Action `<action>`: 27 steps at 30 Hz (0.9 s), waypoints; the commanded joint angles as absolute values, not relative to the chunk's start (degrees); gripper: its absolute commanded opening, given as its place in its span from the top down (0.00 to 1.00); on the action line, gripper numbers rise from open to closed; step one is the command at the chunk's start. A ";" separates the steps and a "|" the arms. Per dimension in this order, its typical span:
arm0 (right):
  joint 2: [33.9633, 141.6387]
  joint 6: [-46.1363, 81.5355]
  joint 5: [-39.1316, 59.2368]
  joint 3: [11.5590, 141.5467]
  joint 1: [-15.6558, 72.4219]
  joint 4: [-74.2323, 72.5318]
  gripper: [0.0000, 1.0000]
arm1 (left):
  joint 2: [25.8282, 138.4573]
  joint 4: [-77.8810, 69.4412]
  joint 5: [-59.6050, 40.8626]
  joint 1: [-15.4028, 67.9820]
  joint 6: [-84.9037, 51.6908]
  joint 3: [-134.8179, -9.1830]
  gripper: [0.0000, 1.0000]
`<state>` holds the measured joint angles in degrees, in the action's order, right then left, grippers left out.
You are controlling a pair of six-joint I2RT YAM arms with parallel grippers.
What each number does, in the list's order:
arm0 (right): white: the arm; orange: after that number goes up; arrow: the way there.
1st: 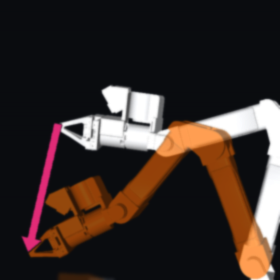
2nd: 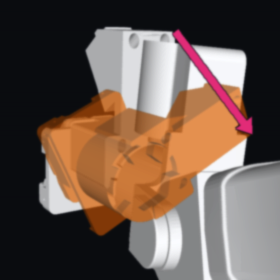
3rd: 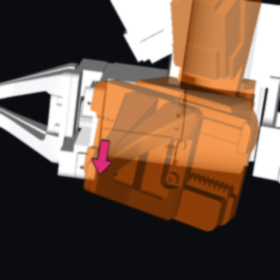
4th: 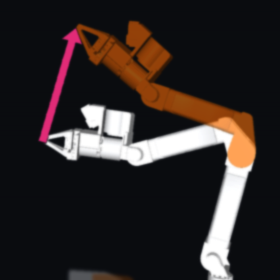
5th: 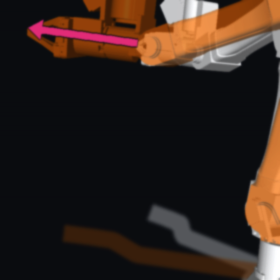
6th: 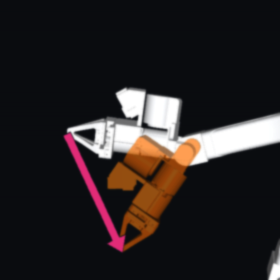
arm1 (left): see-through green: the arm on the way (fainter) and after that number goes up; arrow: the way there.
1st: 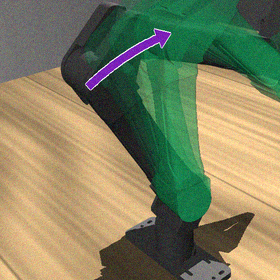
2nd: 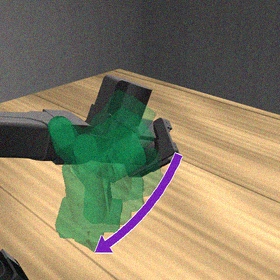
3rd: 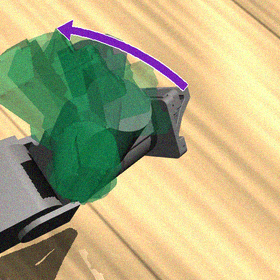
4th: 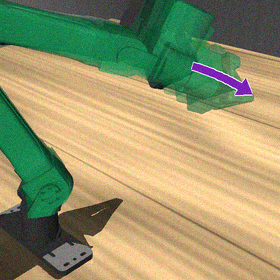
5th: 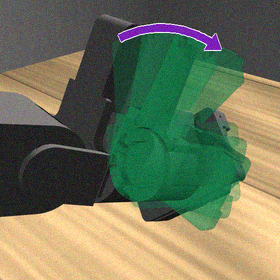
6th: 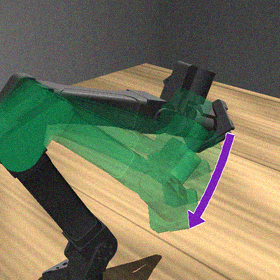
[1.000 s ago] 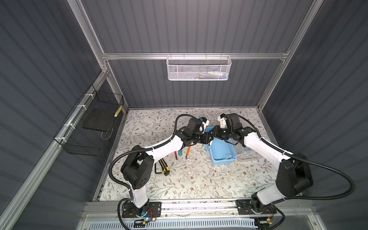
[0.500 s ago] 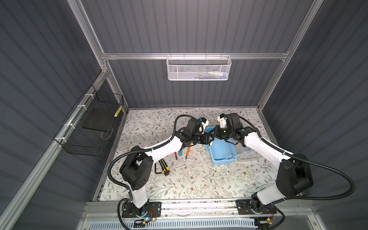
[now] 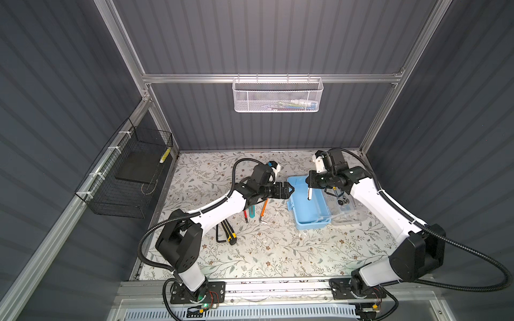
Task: Pack the tool kit
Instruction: 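Carry the knife into the clear tray with the right gripper while the left withdraws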
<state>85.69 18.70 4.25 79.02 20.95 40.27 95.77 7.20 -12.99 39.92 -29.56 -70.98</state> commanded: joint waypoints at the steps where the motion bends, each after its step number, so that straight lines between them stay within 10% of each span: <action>1: 88.37 11.58 -5.01 81.83 19.88 49.43 0.97 | 93.46 10.86 -11.44 38.42 -27.71 -68.63 0.09; 27: 107.15 8.11 -27.63 90.35 20.68 57.91 0.80 | 93.16 18.76 -5.53 35.95 -24.32 -66.75 0.08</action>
<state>106.69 7.35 -25.08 88.95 20.47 56.58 93.65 17.45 -5.34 36.27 -25.47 -67.72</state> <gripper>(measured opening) 0.194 0.919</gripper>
